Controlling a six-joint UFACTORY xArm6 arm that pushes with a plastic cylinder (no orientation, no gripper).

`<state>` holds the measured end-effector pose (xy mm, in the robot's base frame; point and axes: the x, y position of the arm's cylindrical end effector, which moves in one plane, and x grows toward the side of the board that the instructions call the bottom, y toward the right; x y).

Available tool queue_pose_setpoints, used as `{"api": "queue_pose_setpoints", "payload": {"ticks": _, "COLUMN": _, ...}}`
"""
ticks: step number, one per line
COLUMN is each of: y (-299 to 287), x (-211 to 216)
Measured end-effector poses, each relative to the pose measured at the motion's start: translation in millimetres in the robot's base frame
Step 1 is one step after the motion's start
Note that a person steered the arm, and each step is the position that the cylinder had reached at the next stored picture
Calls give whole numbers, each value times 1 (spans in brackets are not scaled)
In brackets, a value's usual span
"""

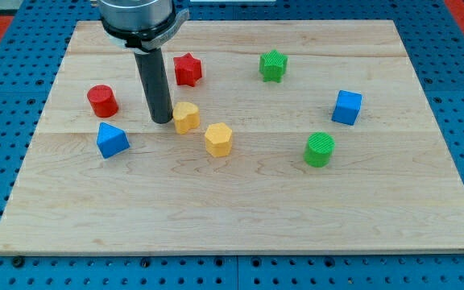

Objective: Push the yellow heart towards left side of yellow hexagon

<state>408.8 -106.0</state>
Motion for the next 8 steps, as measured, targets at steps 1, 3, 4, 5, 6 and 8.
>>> {"api": "queue_pose_setpoints", "payload": {"ticks": 1, "y": 34, "x": -48}}
{"api": "queue_pose_setpoints", "payload": {"ticks": 3, "y": -11, "x": 9}}
{"api": "queue_pose_setpoints", "payload": {"ticks": 4, "y": -5, "x": 35}}
{"api": "queue_pose_setpoints", "payload": {"ticks": 5, "y": 13, "x": -12}}
{"api": "queue_pose_setpoints", "payload": {"ticks": 6, "y": 46, "x": 15}}
{"api": "queue_pose_setpoints", "payload": {"ticks": 8, "y": 50, "x": 57}}
